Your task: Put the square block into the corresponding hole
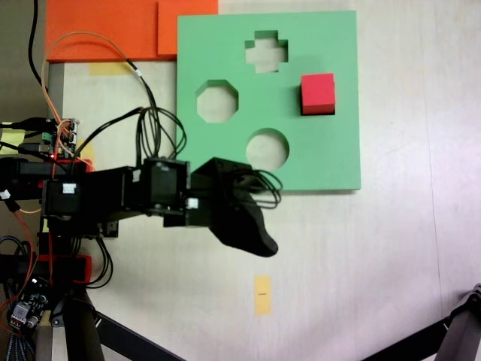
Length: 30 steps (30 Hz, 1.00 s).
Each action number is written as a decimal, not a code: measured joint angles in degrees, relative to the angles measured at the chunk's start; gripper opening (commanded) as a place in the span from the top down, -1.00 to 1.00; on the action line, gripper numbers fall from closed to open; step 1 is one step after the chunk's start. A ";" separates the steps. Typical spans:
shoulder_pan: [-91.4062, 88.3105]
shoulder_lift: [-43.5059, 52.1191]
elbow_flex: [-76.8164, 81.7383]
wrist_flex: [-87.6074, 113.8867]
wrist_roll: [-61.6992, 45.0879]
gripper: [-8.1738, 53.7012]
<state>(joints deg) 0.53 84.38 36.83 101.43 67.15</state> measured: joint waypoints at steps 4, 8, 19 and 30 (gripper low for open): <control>3.34 3.08 7.38 -1.67 -5.01 -0.76; 4.13 22.41 47.90 -25.93 -18.81 -0.42; 4.66 44.21 115.31 -113.12 -64.51 -0.36; 4.39 44.30 138.52 -108.54 -66.71 -0.36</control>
<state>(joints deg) 4.92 128.67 175.34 -7.12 0.44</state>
